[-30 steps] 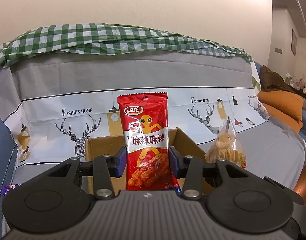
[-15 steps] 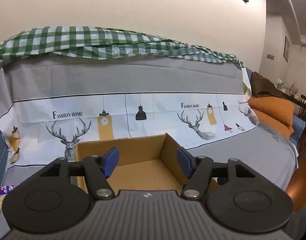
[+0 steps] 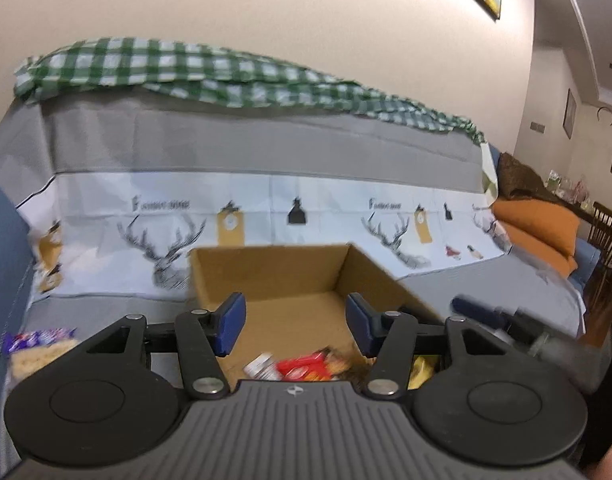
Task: Organize snacks
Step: 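Open both grippers to drop both packets into the box, then move both tools back over the remaining snacks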
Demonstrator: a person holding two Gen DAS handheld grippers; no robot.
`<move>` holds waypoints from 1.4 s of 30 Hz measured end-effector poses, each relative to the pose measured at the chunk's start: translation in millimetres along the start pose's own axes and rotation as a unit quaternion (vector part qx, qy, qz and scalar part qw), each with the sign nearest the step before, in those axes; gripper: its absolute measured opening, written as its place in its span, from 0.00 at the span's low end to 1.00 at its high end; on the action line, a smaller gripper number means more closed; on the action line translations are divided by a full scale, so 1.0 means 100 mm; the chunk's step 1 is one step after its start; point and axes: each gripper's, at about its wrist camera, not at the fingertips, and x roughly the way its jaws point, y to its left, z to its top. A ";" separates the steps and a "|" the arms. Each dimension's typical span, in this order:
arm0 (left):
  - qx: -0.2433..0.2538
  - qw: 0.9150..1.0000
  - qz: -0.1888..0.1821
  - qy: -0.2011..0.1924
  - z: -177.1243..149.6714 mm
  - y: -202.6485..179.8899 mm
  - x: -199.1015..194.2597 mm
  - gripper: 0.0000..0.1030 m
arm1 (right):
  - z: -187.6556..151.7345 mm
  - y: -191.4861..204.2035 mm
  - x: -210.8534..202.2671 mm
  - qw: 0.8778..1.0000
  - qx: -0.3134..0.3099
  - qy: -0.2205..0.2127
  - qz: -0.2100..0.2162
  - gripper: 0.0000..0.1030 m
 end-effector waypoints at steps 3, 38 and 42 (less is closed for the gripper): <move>-0.009 1.000 0.011 0.014 -0.12 0.30 -0.09 0.58 | 0.00 0.03 -0.03 1.000 -0.010 0.001 -0.004 0.75; -0.234 0.964 0.126 0.021 -0.75 2.19 -0.01 0.34 | -0.19 1.50 0.14 0.977 -0.115 0.072 0.166 0.25; -0.246 0.960 0.135 0.000 -0.74 2.22 -0.04 0.34 | -0.31 1.80 0.35 0.973 -0.110 0.089 0.185 0.25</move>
